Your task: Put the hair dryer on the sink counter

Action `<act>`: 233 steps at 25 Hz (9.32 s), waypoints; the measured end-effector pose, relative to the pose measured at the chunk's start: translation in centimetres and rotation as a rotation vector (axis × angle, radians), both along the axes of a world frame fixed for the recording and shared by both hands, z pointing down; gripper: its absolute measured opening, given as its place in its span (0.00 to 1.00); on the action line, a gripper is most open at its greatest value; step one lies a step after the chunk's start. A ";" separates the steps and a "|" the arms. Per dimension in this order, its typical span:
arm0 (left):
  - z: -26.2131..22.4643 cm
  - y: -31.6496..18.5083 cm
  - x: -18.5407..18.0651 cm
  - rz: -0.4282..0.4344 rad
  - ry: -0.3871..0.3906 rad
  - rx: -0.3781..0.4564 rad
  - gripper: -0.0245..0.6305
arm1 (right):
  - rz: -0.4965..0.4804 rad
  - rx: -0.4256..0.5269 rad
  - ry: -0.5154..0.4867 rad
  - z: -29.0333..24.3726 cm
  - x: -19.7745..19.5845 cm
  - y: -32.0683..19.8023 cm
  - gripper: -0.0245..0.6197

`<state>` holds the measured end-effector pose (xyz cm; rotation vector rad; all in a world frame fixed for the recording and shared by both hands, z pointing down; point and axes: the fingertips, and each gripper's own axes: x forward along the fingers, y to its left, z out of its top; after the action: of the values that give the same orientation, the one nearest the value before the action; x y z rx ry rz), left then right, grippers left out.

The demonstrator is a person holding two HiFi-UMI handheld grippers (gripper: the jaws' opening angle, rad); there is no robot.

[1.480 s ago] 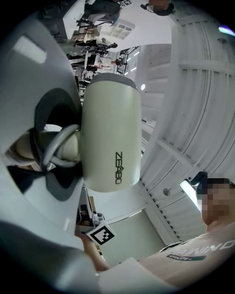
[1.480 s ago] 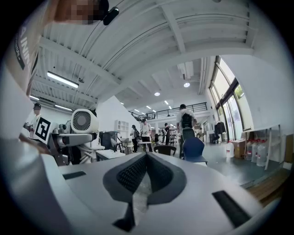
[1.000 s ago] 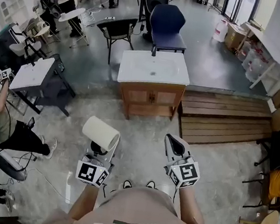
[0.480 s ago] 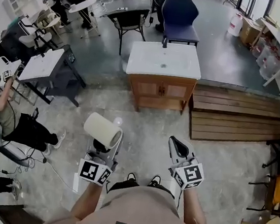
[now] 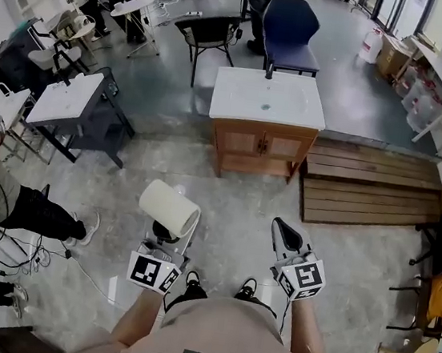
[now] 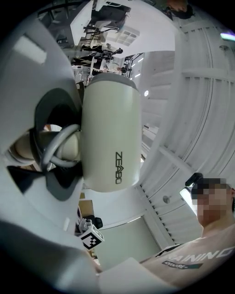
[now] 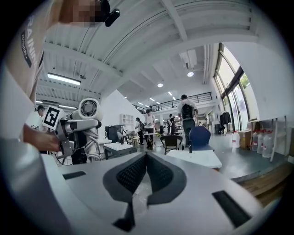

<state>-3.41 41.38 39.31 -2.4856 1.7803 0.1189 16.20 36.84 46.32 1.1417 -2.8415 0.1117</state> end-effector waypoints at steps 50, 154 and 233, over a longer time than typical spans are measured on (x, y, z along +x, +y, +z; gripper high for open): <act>2.3 -7.0 -10.7 -0.058 -0.005 -0.036 0.37 | 0.006 0.065 -0.023 -1.9 -10.5 -6.5 0.05; 12.4 -68.2 -18.4 0.081 0.058 -0.337 0.37 | 0.090 0.033 0.071 1.8 -18.7 -65.4 0.05; 40.7 -79.3 -18.3 -0.149 0.131 -1.321 0.37 | 0.089 -0.104 0.102 9.5 -6.5 -77.9 0.05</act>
<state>-21.74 -37.88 80.02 -2.9889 2.5991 -1.3451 9.67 -41.08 55.79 1.2151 -2.6633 0.1980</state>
